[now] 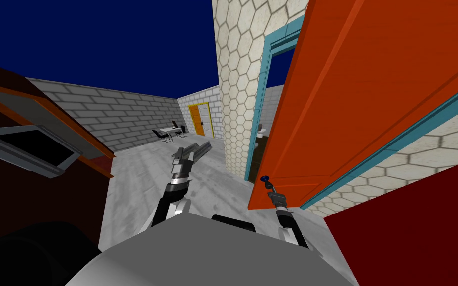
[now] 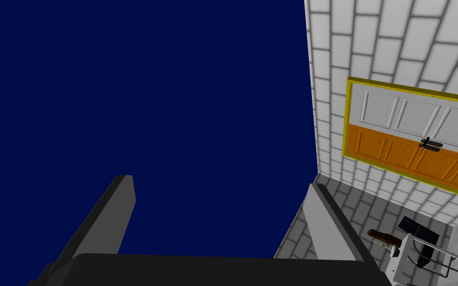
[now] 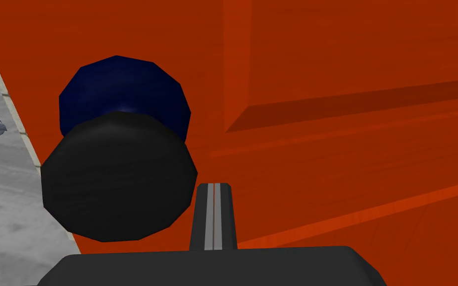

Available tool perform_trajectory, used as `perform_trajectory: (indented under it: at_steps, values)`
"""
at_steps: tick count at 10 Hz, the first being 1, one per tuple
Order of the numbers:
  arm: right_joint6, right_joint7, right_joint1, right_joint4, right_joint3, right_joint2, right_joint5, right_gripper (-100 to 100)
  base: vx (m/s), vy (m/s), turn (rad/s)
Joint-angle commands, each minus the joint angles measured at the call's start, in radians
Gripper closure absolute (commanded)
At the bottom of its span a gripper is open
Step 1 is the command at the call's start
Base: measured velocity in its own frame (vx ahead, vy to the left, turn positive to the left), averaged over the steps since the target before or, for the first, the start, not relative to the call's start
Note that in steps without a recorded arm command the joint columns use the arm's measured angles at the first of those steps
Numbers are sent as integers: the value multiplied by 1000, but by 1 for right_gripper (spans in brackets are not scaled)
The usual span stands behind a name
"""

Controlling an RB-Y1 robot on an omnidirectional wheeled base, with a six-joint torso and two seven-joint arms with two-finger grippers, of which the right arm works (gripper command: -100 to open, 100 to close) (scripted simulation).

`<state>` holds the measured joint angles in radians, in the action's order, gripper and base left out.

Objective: Pull the door open

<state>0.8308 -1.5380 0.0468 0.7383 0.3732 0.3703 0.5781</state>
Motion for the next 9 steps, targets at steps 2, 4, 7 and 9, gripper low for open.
perform_trajectory:
  at_steps: [2,4,7,9]
  values:
    - [25,-16,29,-30,25,-28,-13,-100,-5,10,4]
    - [13,-17,22,-38,4,-2,-2,-100,5,-15,-23]
    - [-56,-37,51,-33,-10,19,17,-100,3,43,-26]
    - [-56,-37,51,-39,-10,19,17,-100,10,45,8]
